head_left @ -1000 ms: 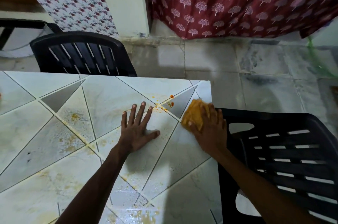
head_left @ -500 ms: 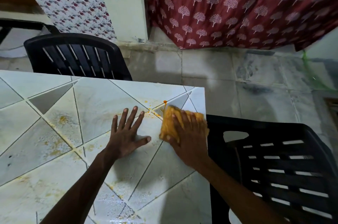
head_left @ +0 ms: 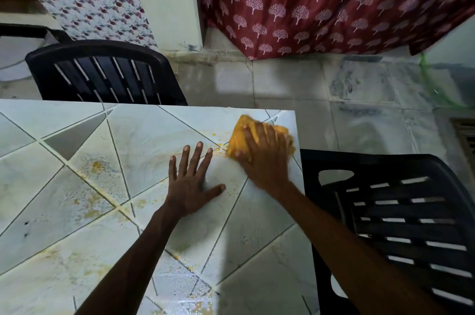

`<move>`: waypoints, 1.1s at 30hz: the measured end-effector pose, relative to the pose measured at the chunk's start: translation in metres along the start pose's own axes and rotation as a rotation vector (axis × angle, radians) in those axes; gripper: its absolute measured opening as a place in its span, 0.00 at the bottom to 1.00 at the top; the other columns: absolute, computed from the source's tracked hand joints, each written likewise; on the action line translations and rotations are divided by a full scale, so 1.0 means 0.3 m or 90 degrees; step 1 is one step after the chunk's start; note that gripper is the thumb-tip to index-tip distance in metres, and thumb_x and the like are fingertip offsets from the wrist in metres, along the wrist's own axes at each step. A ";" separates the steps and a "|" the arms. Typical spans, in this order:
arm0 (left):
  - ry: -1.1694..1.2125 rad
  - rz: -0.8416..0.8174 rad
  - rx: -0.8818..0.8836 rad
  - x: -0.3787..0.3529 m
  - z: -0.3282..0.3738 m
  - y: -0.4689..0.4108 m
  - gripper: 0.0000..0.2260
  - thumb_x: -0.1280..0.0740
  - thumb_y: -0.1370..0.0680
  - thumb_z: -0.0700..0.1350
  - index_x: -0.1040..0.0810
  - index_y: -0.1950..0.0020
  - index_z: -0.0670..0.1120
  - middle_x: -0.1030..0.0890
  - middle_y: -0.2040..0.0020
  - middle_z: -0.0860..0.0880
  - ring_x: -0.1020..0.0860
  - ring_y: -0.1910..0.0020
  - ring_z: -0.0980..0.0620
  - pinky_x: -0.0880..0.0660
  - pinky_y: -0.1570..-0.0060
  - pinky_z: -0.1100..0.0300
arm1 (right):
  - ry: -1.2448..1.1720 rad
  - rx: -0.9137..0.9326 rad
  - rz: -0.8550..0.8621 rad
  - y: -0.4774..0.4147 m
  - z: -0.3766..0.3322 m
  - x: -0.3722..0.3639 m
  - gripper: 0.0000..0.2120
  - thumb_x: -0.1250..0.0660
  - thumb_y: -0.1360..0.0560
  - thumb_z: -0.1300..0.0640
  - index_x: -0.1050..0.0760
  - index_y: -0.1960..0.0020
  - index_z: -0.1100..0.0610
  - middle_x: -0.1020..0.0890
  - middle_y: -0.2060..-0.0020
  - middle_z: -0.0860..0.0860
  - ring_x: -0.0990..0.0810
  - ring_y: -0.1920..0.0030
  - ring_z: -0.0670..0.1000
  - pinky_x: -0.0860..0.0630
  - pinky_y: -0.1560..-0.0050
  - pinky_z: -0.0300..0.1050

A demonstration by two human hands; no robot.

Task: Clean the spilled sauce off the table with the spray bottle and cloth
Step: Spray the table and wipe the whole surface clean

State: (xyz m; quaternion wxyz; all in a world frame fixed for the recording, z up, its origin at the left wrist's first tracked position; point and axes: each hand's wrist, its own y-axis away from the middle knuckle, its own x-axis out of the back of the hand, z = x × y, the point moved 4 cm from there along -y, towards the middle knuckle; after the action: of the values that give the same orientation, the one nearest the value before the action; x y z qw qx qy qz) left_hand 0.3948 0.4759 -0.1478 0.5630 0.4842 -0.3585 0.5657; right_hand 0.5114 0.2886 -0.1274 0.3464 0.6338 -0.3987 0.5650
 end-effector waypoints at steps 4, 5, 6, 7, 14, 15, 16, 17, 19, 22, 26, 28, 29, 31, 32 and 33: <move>0.028 -0.013 -0.017 0.005 -0.002 0.005 0.47 0.45 0.32 0.76 0.53 0.19 0.55 0.57 0.19 0.53 0.60 0.20 0.46 0.60 0.25 0.40 | -0.045 0.076 -0.040 0.293 0.003 -0.010 0.33 0.48 0.20 0.33 0.47 0.19 0.44 0.41 0.20 0.51 0.42 0.21 0.59 0.46 0.24 0.62; 0.039 -0.012 -0.022 0.010 -0.004 0.010 0.47 0.45 0.32 0.76 0.53 0.19 0.55 0.56 0.19 0.53 0.60 0.20 0.46 0.60 0.25 0.40 | -0.040 0.072 -0.040 0.329 0.033 -0.006 0.33 0.49 0.20 0.33 0.45 0.19 0.45 0.39 0.21 0.52 0.39 0.22 0.59 0.47 0.24 0.61; 0.046 -0.008 -0.027 0.015 -0.002 0.012 0.47 0.44 0.32 0.75 0.52 0.19 0.54 0.56 0.19 0.52 0.59 0.20 0.46 0.60 0.25 0.40 | -0.024 0.052 -0.036 0.328 0.078 0.002 0.34 0.50 0.20 0.32 0.43 0.19 0.46 0.37 0.22 0.53 0.37 0.24 0.60 0.46 0.24 0.60; 0.049 -0.004 -0.030 0.018 -0.001 0.013 0.47 0.44 0.32 0.75 0.51 0.19 0.54 0.55 0.19 0.52 0.59 0.20 0.46 0.60 0.25 0.40 | -0.001 0.007 -0.033 0.300 0.127 0.009 0.35 0.53 0.21 0.30 0.42 0.19 0.48 0.35 0.23 0.54 0.36 0.25 0.61 0.44 0.25 0.60; 0.071 0.013 -0.026 0.013 -0.012 0.004 0.46 0.43 0.32 0.74 0.48 0.19 0.53 0.52 0.19 0.52 0.56 0.20 0.46 0.58 0.25 0.42 | 0.011 -0.223 0.004 -0.159 0.070 0.017 0.36 0.50 0.23 0.32 0.41 0.21 0.51 0.32 0.26 0.58 0.33 0.29 0.66 0.37 0.31 0.65; 0.102 0.016 -0.026 0.026 -0.021 -0.005 0.45 0.42 0.33 0.72 0.44 0.20 0.52 0.48 0.19 0.51 0.52 0.20 0.46 0.54 0.26 0.41 | 0.018 -0.187 0.015 -0.185 0.013 0.018 0.35 0.49 0.23 0.33 0.38 0.22 0.50 0.31 0.26 0.57 0.32 0.30 0.65 0.37 0.31 0.65; 0.146 0.032 -0.029 0.048 -0.034 -0.015 0.42 0.41 0.33 0.69 0.38 0.22 0.51 0.42 0.20 0.50 0.45 0.21 0.45 0.47 0.26 0.40 | 0.022 -0.135 0.023 -0.187 -0.047 0.012 0.34 0.48 0.24 0.33 0.36 0.23 0.50 0.31 0.26 0.56 0.32 0.31 0.64 0.37 0.32 0.65; 0.199 0.065 -0.037 0.078 -0.055 -0.025 0.38 0.39 0.32 0.66 0.32 0.25 0.49 0.35 0.23 0.48 0.37 0.25 0.44 0.38 0.30 0.40 | 0.022 -0.071 0.022 -0.159 -0.107 0.005 0.34 0.47 0.24 0.33 0.35 0.24 0.49 0.31 0.26 0.55 0.32 0.30 0.63 0.37 0.32 0.64; 0.282 0.138 -0.040 0.139 -0.117 -0.044 0.31 0.37 0.30 0.61 0.25 0.32 0.45 0.26 0.31 0.44 0.28 0.32 0.43 0.28 0.37 0.43 | -0.004 0.057 -0.004 -0.032 -0.204 -0.014 0.34 0.46 0.23 0.32 0.37 0.22 0.48 0.34 0.23 0.54 0.35 0.26 0.61 0.39 0.29 0.65; 0.197 0.149 -0.019 0.187 -0.223 -0.068 0.32 0.38 0.29 0.64 0.26 0.31 0.46 0.27 0.30 0.45 0.30 0.31 0.43 0.31 0.35 0.48 | -0.049 0.128 -0.051 0.218 -0.206 -0.024 0.35 0.45 0.21 0.31 0.45 0.19 0.44 0.40 0.20 0.51 0.43 0.21 0.58 0.46 0.24 0.63; 0.090 0.027 -0.026 0.139 -0.299 -0.067 0.42 0.42 0.31 0.71 0.38 0.22 0.49 0.42 0.20 0.45 0.45 0.22 0.41 0.44 0.27 0.40 | -0.025 0.055 -0.056 0.295 -0.042 -0.001 0.35 0.47 0.21 0.30 0.43 0.20 0.44 0.37 0.22 0.52 0.39 0.23 0.59 0.49 0.25 0.58; 0.088 -0.006 -0.033 0.109 -0.307 -0.051 0.44 0.45 0.30 0.71 0.46 0.20 0.51 0.52 0.19 0.48 0.56 0.20 0.44 0.54 0.25 0.41 | 0.001 -0.048 -0.031 0.165 0.012 -0.008 0.35 0.48 0.22 0.30 0.44 0.19 0.45 0.36 0.22 0.53 0.38 0.24 0.61 0.48 0.26 0.58; 0.086 -0.010 -0.033 0.103 -0.302 -0.048 0.44 0.46 0.30 0.71 0.49 0.19 0.51 0.55 0.19 0.49 0.59 0.20 0.46 0.57 0.25 0.42 | 0.011 -0.099 -0.009 0.076 0.016 -0.004 0.36 0.48 0.22 0.30 0.44 0.19 0.46 0.35 0.23 0.54 0.37 0.25 0.62 0.46 0.26 0.60; 0.080 -0.009 -0.031 0.100 -0.307 -0.048 0.44 0.47 0.29 0.72 0.51 0.19 0.52 0.57 0.19 0.50 0.61 0.21 0.47 0.59 0.25 0.43 | 0.030 -0.154 0.009 -0.115 -0.045 -0.005 0.35 0.48 0.22 0.31 0.41 0.20 0.48 0.32 0.25 0.55 0.34 0.28 0.64 0.39 0.29 0.64; 0.083 -0.006 -0.033 0.102 -0.308 -0.047 0.44 0.47 0.29 0.72 0.51 0.19 0.52 0.57 0.19 0.51 0.61 0.21 0.47 0.59 0.25 0.44 | 0.033 -0.150 0.007 -0.193 -0.100 -0.009 0.35 0.48 0.22 0.31 0.39 0.22 0.48 0.31 0.27 0.55 0.32 0.31 0.64 0.37 0.32 0.64; 0.089 0.000 -0.030 0.100 -0.309 -0.050 0.44 0.47 0.30 0.72 0.51 0.19 0.52 0.56 0.19 0.51 0.60 0.21 0.47 0.59 0.25 0.44 | 0.033 -0.128 0.006 -0.255 -0.166 -0.011 0.34 0.48 0.23 0.31 0.37 0.23 0.47 0.30 0.27 0.55 0.31 0.32 0.64 0.36 0.33 0.64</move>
State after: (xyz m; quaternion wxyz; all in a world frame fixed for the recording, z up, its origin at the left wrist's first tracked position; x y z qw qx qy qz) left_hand 0.3994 0.5742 -0.1469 0.5982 0.4299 -0.3313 0.5896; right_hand 0.5579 0.3671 -0.1237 0.4154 0.5792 -0.4475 0.5401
